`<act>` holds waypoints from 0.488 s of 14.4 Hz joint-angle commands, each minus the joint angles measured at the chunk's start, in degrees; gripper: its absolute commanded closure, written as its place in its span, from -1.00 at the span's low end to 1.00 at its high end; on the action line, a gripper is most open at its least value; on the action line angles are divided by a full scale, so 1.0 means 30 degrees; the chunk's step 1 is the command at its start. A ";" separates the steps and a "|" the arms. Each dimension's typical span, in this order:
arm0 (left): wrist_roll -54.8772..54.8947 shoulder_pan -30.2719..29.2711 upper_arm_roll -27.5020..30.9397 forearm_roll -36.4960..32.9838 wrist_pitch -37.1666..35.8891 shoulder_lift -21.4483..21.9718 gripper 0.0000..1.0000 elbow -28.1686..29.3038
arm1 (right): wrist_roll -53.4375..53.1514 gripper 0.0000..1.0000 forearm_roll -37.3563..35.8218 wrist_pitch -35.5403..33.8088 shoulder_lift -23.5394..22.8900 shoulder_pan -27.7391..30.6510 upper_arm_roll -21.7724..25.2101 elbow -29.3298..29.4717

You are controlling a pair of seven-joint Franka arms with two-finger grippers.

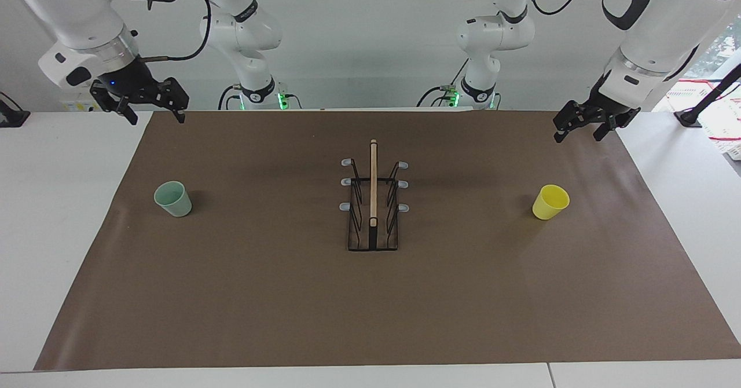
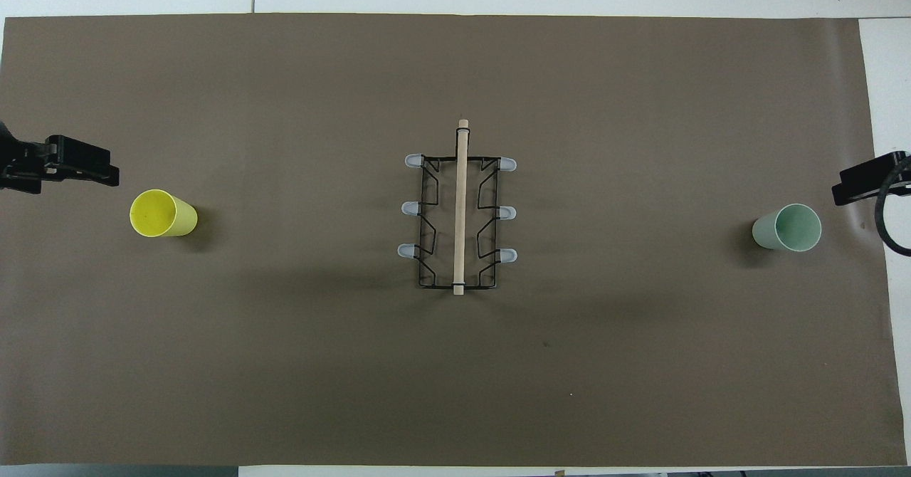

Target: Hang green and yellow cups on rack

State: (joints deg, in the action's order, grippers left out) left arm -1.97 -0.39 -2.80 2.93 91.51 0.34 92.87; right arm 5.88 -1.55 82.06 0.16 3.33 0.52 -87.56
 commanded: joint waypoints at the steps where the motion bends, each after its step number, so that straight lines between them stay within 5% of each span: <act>1: 0.0100 -0.0076 -0.0003 0.0020 -0.0004 0.0559 -1.00 0.0595 | -0.0262 -1.00 0.0371 0.0272 0.0240 0.0149 -0.0084 -0.0255; 7: 0.0100 -0.0076 -0.0003 0.0020 -0.0033 0.0559 -1.00 0.0595 | -0.0263 -1.00 0.0371 0.0185 0.0356 0.0062 -0.0084 -0.0488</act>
State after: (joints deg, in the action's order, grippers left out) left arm -1.97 -0.39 -2.81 2.93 91.50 0.34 92.87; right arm 5.85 -1.53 82.06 0.16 3.29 0.50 -87.59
